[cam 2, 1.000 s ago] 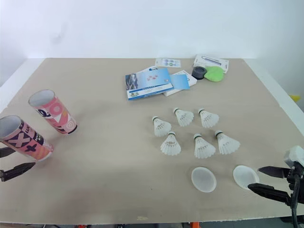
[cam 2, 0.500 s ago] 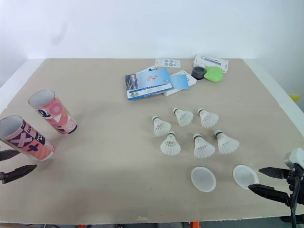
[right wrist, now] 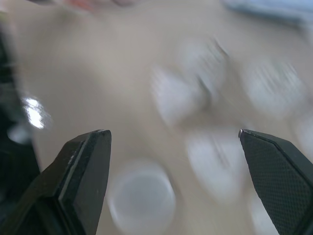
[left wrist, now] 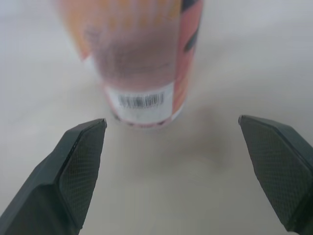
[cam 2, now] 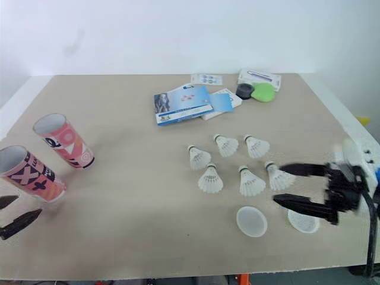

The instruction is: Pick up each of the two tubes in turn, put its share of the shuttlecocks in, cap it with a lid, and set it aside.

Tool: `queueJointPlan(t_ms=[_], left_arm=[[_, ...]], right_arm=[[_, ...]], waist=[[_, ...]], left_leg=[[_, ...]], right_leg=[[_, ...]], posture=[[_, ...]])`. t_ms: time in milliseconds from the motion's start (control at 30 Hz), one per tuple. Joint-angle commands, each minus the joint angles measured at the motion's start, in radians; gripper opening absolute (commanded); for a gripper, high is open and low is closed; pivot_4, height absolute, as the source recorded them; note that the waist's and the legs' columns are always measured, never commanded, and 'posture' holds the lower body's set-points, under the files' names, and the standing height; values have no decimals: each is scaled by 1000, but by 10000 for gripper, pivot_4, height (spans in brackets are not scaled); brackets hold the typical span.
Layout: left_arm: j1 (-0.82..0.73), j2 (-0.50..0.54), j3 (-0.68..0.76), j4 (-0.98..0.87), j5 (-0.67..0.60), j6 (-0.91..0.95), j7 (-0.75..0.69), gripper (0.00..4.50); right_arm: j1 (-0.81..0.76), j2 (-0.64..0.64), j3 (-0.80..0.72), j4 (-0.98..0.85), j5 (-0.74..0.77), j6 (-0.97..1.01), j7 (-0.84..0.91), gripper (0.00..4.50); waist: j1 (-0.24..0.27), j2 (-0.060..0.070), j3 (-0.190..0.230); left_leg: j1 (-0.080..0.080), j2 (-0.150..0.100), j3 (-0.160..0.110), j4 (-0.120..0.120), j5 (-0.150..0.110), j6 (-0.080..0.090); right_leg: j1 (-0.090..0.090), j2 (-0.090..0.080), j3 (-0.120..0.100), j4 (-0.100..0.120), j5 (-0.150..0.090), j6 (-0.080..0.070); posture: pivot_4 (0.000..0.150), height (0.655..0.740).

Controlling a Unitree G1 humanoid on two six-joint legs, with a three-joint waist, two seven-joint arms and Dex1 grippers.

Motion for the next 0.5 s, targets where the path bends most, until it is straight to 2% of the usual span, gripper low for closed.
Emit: queueJointPlan(t_ms=[33, 233, 300, 500], left_arm=[[0, -66, -2, -26, -2, -86, 67, 45000], [-26, -174, -34, 18, 23, -198, 183, 45000], [-45, -200, -69, 45, 39, -228, 215, 45000], [-160, -208, -174, 142, 81, -282, 287, 45000]], right_arm=[[-132, 49, 142, -79, 49, 12, -95, 44626], [-311, 156, 344, -73, -2, -20, -172, 44626], [-375, 213, 443, -40, -60, -59, -176, 44626], [-503, 328, 591, 77, -205, -184, -167, 44626]], waist=[[6, -2, -1], [17, -4, -3], [17, -5, -4], [17, -6, -5]], left_leg=[[-1, 0, -1, 0, 0, 0], [-4, -1, 2, 1, 0, 0], [-4, 0, 2, 1, 0, 0], [-3, 2, 2, 3, 0, 1]], right_leg=[[0, 0, -1, 0, 0, 0], [-2, -3, -1, 0, 2, 5], [-2, -4, -1, -1, 2, 4], [-1, -2, -3, 0, 5, 2]], posture=[[1500, 7400], [1500, 7400], [1500, 7400], [1500, 7400]])
